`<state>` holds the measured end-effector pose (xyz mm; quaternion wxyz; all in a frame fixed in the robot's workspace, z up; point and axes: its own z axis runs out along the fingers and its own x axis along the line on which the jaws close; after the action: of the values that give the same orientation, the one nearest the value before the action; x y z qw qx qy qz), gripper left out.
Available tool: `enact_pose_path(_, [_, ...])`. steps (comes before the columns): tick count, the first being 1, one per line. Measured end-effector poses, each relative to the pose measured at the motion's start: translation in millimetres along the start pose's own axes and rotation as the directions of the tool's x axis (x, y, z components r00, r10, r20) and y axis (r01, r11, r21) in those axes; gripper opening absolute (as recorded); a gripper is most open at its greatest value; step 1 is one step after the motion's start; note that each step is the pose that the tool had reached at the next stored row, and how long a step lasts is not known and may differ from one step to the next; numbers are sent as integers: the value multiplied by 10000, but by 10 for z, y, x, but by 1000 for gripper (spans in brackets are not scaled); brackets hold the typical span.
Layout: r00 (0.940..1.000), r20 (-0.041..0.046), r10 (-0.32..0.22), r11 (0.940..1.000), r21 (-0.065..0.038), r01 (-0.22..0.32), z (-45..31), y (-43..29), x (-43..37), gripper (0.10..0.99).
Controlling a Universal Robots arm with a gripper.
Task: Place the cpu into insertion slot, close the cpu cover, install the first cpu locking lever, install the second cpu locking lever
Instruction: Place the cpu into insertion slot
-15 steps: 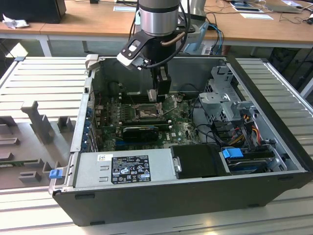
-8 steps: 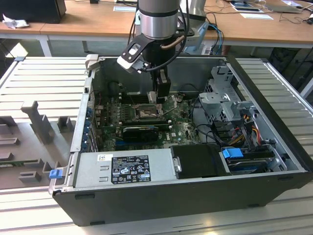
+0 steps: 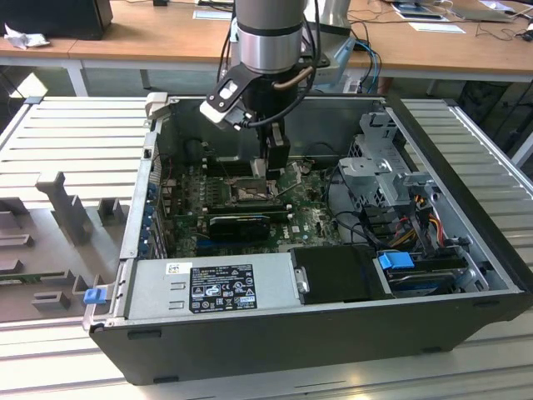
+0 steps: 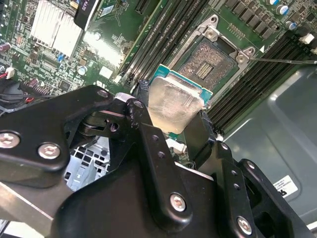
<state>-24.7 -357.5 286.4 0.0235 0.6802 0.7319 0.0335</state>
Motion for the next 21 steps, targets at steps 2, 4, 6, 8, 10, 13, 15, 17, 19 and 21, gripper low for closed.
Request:
enact_pose_path(2, [10000, 1, 0, 10000, 0, 0, 19, -2, 0, 529])
enact_pose_path(4, [10000, 0, 0, 10000, 1, 0, 39, -3, 0, 529])
enact_pose_path(6, [10000, 0, 0, 10000, 1, 0, 55, -5, -1, 529])
enact_pose_path(8, [10000, 0, 0, 10000, 0, 0, 83, -7, -1, 529])
enact_pose_path(10, [10000, 0, 0, 10000, 0, 0, 108, -9, -1, 529])
enact_pose_path(13, [10000, 0, 1, 10000, 1, -1, 127, -10, -1, 529])
enact_pose_path(15, [10000, 1, 13, 10000, 0, -13, 151, -12, -2, 529])
enact_pose_path(17, [9998, 17, 191, 9998, -1, -191, 171, -14, 2, 529])
enact_pose_path(19, [9994, 31, 358, 9994, -3, -358, 180, -15, 4, 529])
enact_pose_path(21, [9992, 34, 403, 9992, -4, -403, 187, -16, 4, 529])
